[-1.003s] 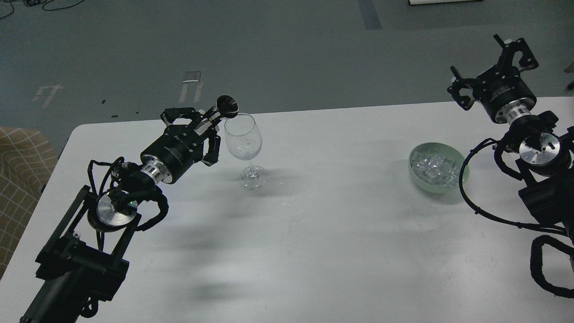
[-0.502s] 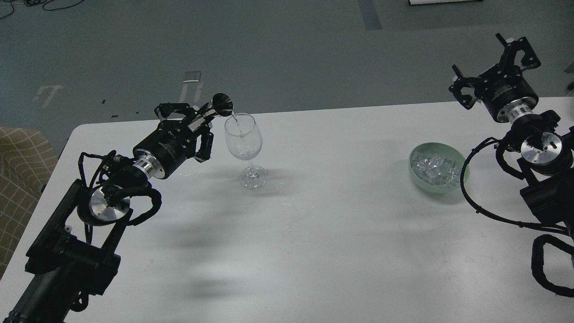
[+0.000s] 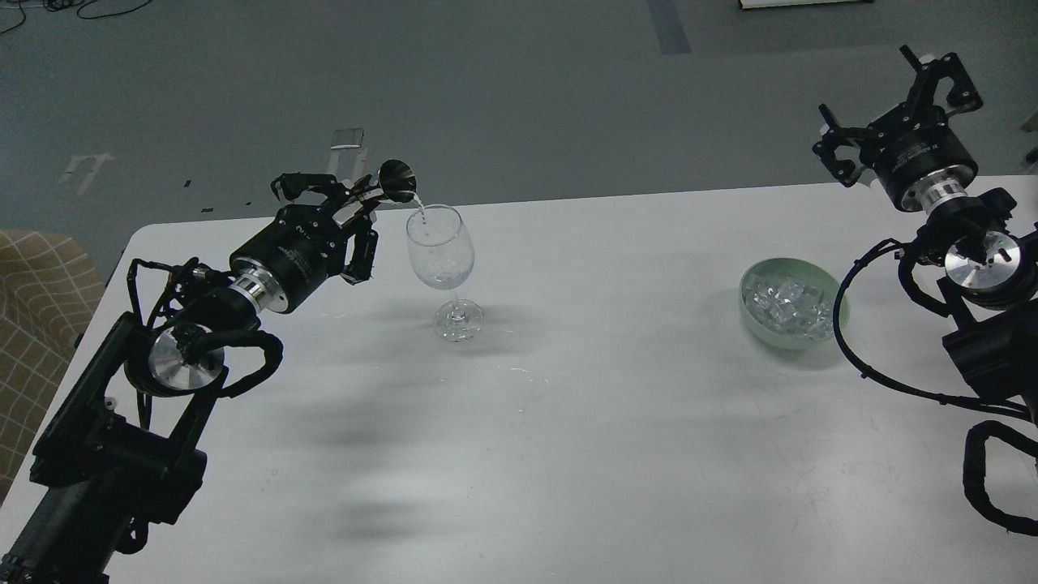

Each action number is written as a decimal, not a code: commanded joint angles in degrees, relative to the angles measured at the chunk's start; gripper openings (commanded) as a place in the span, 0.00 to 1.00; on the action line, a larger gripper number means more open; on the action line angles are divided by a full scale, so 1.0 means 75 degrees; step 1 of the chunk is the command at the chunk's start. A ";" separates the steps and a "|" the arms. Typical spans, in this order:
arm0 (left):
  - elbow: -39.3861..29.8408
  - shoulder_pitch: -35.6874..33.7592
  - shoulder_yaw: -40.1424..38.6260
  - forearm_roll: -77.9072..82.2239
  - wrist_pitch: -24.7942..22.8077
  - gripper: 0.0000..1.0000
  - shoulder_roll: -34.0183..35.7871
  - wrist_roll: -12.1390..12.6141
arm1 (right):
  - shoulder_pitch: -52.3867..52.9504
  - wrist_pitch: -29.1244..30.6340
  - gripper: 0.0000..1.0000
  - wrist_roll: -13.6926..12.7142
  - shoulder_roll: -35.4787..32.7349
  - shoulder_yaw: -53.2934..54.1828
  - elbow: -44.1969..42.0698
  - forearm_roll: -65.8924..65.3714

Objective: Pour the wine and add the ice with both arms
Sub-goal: 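Tilt the jigger with the left gripper to pour into the glass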

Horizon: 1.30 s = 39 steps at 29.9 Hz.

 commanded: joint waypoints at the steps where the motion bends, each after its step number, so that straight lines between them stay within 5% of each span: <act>1: -0.0011 -0.0005 0.0003 0.0310 -0.0033 0.00 -0.0008 0.0006 | -0.0034 0.0007 1.00 0.0000 -0.0115 0.0008 0.0005 0.0000; 7: -0.0609 -0.0029 0.0003 0.0745 -0.0010 0.00 -0.0055 0.0275 | -0.0045 0.0007 1.00 0.0000 -0.0174 0.0008 0.0005 0.0011; 27: -0.0269 -0.0275 0.0179 0.1389 -0.0057 0.00 0.0039 0.0252 | -0.0104 0.0101 1.00 0.0000 -0.0268 0.0020 0.0005 0.0023; 39: -0.0281 -0.0263 0.0179 0.2608 -0.0783 0.00 0.0062 0.0252 | -0.0104 0.0101 1.00 0.0000 -0.0303 0.0020 0.0017 0.0023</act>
